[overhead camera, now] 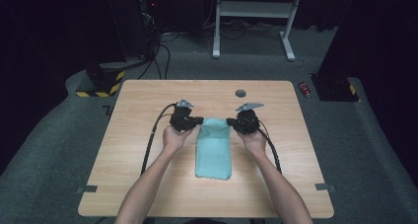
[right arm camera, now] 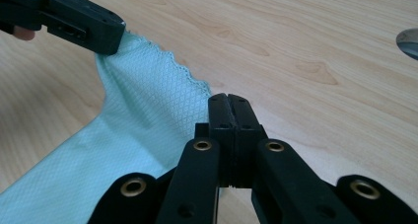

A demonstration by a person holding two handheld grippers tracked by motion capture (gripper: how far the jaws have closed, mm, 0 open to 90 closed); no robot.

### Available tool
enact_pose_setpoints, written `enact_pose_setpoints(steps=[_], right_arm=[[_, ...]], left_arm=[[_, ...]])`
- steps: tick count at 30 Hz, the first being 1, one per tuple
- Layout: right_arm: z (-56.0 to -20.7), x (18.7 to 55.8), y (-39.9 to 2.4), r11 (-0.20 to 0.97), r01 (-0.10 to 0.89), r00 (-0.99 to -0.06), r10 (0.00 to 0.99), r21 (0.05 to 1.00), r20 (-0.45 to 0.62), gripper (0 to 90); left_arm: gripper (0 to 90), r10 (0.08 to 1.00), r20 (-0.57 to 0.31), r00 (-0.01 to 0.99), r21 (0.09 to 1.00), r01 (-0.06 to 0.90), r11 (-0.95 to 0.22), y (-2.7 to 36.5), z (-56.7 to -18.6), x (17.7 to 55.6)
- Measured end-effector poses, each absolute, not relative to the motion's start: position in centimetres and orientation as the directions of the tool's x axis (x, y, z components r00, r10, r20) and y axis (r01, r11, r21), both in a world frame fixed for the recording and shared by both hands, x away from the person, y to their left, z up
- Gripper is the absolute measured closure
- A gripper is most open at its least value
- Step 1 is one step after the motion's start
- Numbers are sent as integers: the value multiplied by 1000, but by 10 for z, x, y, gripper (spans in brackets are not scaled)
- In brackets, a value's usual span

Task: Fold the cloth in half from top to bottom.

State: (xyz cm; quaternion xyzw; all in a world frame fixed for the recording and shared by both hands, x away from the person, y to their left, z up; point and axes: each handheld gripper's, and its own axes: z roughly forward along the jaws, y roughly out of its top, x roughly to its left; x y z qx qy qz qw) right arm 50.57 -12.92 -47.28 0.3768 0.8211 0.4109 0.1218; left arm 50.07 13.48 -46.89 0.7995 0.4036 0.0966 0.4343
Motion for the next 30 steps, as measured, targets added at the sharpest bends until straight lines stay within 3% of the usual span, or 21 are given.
enact_pose_setpoints(steps=[30], right_arm=[[-478, 433, -130, 469, 381, -800, 600, 797, 29, 900]], left_arm=[[885, 678, -136, 723, 807, 478, -348, 143, -480, 420]])
